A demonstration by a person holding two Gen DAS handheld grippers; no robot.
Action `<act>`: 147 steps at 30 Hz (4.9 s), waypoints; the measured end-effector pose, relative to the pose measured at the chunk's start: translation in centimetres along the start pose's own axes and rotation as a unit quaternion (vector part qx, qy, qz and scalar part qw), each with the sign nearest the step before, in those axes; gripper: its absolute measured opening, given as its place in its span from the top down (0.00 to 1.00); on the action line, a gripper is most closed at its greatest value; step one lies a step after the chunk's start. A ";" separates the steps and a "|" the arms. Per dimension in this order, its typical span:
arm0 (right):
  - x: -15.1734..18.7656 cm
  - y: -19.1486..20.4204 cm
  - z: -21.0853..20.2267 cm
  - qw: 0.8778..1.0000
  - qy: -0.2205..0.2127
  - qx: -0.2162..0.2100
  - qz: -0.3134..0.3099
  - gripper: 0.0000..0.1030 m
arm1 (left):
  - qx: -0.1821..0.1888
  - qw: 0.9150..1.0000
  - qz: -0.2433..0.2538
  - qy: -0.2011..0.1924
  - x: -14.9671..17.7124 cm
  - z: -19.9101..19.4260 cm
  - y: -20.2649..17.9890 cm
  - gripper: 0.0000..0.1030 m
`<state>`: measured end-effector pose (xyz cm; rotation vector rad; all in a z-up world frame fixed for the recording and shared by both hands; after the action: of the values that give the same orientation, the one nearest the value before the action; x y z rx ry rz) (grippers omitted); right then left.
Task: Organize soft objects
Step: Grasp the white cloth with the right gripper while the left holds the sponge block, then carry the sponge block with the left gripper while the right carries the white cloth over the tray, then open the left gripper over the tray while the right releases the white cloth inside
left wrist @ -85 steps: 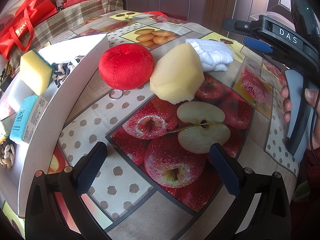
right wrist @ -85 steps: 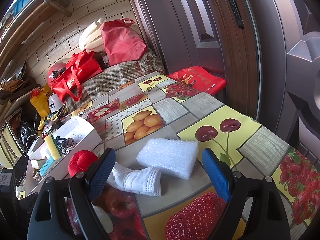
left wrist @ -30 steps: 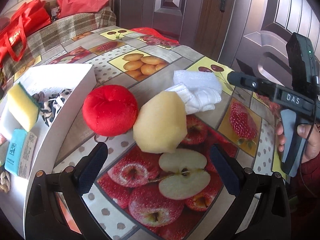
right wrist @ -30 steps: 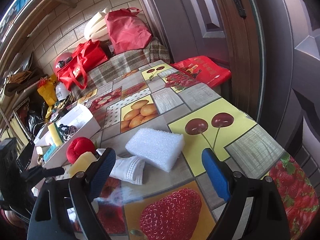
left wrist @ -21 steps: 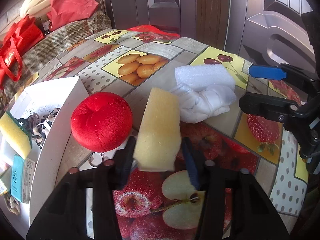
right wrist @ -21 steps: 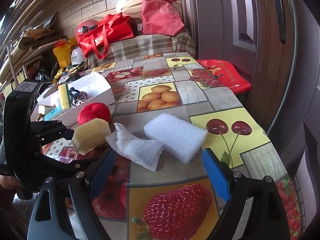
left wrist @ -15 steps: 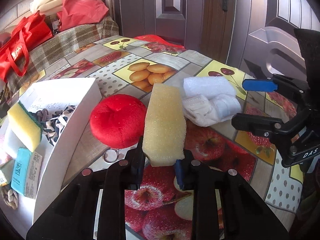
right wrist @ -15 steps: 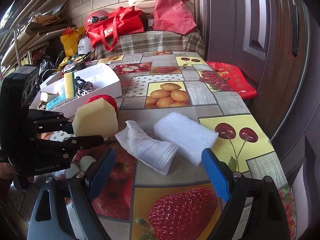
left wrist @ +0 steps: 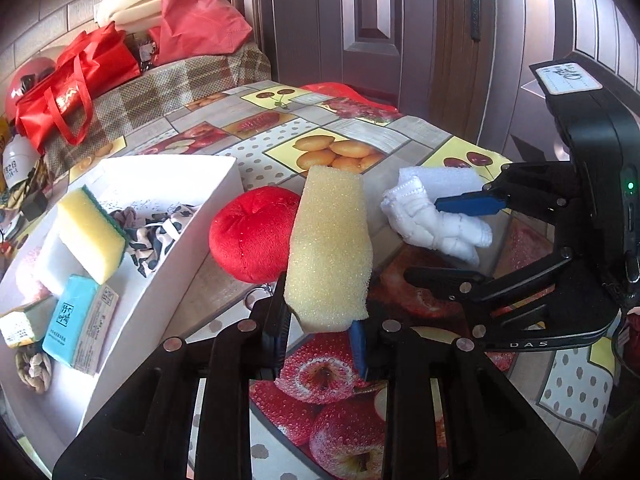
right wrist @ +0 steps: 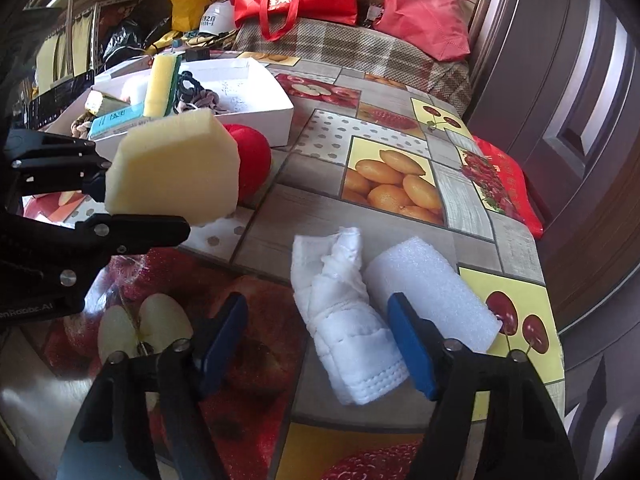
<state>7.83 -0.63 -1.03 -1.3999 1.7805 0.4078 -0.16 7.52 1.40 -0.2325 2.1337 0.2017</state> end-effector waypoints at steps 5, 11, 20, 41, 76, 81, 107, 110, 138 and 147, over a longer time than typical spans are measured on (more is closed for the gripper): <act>0.1 0.5 -0.5 1.000 -0.012 -0.018 -0.007 0.69 | -0.020 0.999 0.007 -0.027 0.0 -1.0 0.1 0.77; -0.2 0.5 -3.7 0.994 -0.091 -0.033 0.046 0.70 | -0.026 0.998 -0.009 -0.048 0.0 -1.9 0.7 0.77; -0.2 -0.6 -8.6 0.957 -0.248 0.044 0.145 0.70 | -0.053 0.987 -0.015 -0.154 1.5 -8.0 2.3 0.76; -3.0 4.4 -6.5 0.962 -0.251 -0.001 0.107 0.70 | -0.165 0.966 -0.101 -0.173 6.7 -14.9 11.6 0.76; -9.3 12.1 -0.1 0.970 -0.221 -0.096 0.035 0.69 | -0.214 0.958 -0.123 -0.144 5.9 -12.1 17.9 0.76; -10.3 13.2 0.7 0.969 -0.222 -0.103 0.028 0.69 | -0.219 0.958 -0.123 -0.141 5.3 -11.2 18.7 0.76; -15.4 12.5 8.6 0.981 -0.149 -0.094 0.081 0.69 | -0.250 0.954 -0.150 -0.069 2.7 -4.6 23.4 0.76; -15.8 12.3 9.3 0.982 -0.141 -0.091 0.088 0.69 | -0.249 0.955 -0.154 -0.057 2.7 -4.3 23.7 0.76; -14.3 12.7 4.3 0.966 -0.245 0.000 0.086 0.00 | -0.343 0.913 -0.160 -0.154 3.5 -8.9 23.0 0.00; -11.2 12.2 0.4 0.955 -0.282 -0.014 0.091 0.00 | -0.320 0.913 -0.164 -0.193 4.2 -11.0 20.7 0.00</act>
<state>-2.64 10.97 4.47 -1.0021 1.4295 0.8408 -16.36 24.64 4.94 -0.8527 1.5472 0.6895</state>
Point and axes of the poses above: each gripper's, at about its wrist camera, not at the fingertips, and z roughly the way its jaws point, y to its left, x to its underside, the point moved 1 cm from there along z, roughly the way its jaws point, and after that the axes turned 8 degrees about -y, right-handed, at the moved point
